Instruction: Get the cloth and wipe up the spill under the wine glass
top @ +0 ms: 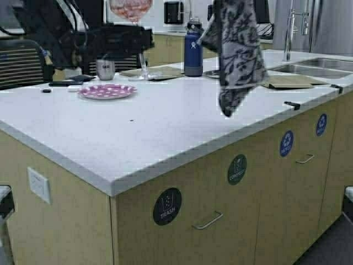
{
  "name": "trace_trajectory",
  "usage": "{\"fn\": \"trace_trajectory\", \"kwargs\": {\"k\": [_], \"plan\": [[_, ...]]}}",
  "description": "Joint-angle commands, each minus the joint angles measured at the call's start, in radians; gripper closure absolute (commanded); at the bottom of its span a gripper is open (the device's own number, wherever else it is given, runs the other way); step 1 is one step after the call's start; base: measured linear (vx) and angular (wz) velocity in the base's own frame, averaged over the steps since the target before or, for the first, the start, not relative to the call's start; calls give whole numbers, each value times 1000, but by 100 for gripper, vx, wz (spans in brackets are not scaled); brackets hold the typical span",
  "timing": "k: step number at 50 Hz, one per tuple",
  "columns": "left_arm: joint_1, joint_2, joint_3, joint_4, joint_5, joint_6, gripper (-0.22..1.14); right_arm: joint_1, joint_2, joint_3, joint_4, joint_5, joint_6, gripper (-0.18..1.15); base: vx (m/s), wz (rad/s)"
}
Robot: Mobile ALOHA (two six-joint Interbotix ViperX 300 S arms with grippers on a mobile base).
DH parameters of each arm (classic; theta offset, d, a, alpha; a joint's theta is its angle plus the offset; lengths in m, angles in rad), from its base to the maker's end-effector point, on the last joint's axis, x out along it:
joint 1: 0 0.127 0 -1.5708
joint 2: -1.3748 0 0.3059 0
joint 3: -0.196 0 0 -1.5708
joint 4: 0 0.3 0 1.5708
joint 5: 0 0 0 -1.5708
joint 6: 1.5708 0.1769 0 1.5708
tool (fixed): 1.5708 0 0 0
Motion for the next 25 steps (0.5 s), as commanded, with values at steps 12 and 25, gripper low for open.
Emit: {"fn": "trace_trajectory", "kwargs": {"k": [12, 25], "plan": [[-3, -353, 60, 8, 265, -49, 75, 103, 189, -91, 0, -12, 3, 91, 2, 1], [-3, -515, 21, 11, 460, -43, 75, 252, 342, -120, 0, -12, 17, 91, 2, 1]]}}
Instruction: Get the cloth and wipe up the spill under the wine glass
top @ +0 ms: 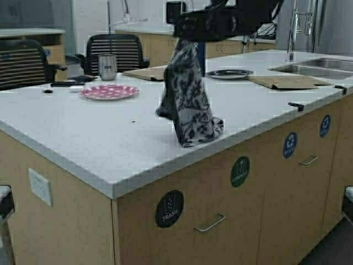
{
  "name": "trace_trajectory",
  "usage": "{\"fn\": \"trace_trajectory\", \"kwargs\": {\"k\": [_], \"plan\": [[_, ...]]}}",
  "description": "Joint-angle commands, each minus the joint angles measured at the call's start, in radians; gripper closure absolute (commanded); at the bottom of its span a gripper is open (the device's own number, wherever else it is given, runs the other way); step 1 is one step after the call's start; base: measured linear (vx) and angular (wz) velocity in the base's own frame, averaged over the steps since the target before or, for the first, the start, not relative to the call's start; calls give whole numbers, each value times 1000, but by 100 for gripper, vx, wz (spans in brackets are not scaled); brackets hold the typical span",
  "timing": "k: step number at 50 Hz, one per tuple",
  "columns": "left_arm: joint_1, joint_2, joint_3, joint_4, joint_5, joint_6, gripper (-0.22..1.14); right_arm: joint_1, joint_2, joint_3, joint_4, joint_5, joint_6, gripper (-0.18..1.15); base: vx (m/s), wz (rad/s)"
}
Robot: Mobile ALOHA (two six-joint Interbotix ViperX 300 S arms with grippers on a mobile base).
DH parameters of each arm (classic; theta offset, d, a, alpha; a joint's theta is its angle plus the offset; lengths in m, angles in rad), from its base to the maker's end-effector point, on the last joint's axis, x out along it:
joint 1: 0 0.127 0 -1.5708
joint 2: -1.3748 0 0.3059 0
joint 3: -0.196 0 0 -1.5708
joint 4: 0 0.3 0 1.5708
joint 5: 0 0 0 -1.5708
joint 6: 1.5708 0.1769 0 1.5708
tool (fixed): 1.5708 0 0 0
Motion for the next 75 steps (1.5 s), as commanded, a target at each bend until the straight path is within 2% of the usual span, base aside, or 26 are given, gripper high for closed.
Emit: {"fn": "trace_trajectory", "kwargs": {"k": [1, 13, 22, 29, 42, 48, 60, 75], "plan": [[-2, -83, -44, 3, 61, 5, 75, 94, 41, -35, 0, -11, 18, 91, 2, 1], [-2, -114, -81, 14, 110, 5, 75, 305, 121, -55, 0, -12, 104, 91, 3, 1], [-2, -106, -86, 14, 110, 8, 75, 353, 94, -37, 6, -21, 110, 91, 3, 2], [-2, -86, -86, 20, 106, 8, 75, 293, 37, 34, 26, -37, 107, 91, 2, 2], [-2, 37, -86, 25, 25, 5, 75, 78, 8, 179, 60, -87, 107, 91, 2, 2], [-3, 130, -91, 25, -49, 6, 75, 14, 9, 224, 60, -91, 101, 91, 1, 0], [-18, 334, -141, 51, -160, 8, 75, -71, 28, 281, 60, -91, 95, 91, 0, 0], [-23, 644, -264, 98, -356, 11, 75, -94, 46, 341, 58, -91, 95, 91, 0, 0]]}}
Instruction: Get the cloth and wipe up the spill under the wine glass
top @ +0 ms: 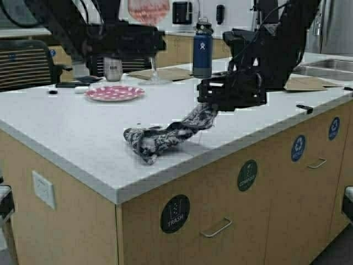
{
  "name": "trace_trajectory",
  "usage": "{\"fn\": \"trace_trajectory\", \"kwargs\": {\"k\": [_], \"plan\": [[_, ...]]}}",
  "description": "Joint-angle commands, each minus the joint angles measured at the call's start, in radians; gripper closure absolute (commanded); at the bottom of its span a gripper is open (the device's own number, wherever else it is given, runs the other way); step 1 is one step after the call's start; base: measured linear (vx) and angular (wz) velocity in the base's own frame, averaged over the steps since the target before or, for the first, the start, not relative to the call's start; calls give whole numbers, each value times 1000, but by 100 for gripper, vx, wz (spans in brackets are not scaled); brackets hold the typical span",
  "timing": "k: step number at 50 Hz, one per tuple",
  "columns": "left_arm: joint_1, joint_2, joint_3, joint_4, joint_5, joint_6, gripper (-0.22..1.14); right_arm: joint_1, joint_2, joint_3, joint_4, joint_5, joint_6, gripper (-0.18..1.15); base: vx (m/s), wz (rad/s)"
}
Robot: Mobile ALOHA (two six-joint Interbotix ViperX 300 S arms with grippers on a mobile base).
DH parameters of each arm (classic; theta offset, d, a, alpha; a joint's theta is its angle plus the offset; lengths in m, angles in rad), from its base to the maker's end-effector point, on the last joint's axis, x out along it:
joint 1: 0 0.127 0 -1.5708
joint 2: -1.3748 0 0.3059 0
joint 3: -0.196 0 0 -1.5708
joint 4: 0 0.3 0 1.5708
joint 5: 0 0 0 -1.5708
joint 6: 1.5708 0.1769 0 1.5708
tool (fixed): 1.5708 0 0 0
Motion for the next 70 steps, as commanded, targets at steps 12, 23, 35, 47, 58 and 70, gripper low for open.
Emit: {"fn": "trace_trajectory", "kwargs": {"k": [12, 23, 35, 47, 58, 70], "plan": [[-5, 296, -189, 6, -229, 37, 75, -6, -20, 54, 0, -26, -3, 91, 0, 0], [-3, 451, -298, 6, -268, 143, 76, -8, -21, 94, -2, -52, -3, 91, 0, 0], [-3, 568, -367, 2, -270, 150, 77, -23, -34, 124, 0, -91, -2, 91, 0, 0], [-3, 502, -380, 2, -270, 143, 77, -80, -95, 146, 15, -126, 12, 91, 0, 0], [-5, 459, -400, 5, -270, 124, 77, -158, -236, 224, 103, -229, 17, 91, 0, 0], [-26, 508, -476, 14, -268, 118, 77, -209, -388, 302, 196, -345, 14, 91, 0, 0]]}}
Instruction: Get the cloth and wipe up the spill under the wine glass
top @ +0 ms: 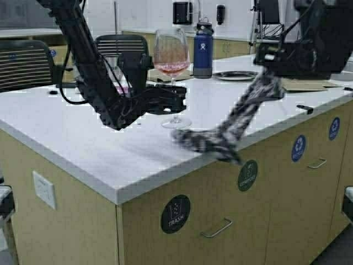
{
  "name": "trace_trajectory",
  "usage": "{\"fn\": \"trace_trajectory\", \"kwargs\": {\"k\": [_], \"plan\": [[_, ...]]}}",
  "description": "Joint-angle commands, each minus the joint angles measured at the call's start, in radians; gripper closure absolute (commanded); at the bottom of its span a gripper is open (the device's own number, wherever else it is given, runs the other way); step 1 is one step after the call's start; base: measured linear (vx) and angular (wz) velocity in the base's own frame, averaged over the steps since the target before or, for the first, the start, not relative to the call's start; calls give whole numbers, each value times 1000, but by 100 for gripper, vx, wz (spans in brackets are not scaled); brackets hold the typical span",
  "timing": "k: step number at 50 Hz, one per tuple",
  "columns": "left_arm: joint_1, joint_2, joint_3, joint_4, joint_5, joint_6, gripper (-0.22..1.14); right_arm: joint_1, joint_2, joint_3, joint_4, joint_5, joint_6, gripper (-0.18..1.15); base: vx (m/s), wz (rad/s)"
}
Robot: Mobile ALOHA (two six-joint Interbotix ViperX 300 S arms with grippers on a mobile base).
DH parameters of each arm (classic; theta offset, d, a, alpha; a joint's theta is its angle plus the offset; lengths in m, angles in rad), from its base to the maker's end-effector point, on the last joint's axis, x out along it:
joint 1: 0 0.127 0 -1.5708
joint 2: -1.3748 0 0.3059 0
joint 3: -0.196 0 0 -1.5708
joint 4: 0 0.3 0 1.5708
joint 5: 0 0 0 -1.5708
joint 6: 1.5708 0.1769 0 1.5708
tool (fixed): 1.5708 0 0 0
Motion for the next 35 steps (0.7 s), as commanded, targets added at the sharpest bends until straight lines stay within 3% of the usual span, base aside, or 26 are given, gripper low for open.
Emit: {"fn": "trace_trajectory", "kwargs": {"k": [1, 20, 35], "plan": [[-26, 0, -63, 11, -5, -6, 77, -23, -104, 23, 54, -71, -2, 91, 0, 0], [-61, 110, -190, 14, 44, -8, 77, -34, -166, 41, 72, -104, -11, 91, 0, 0], [-61, 144, -193, 20, 64, -5, 70, -34, -164, 41, 71, -104, -15, 91, 0, 0]]}}
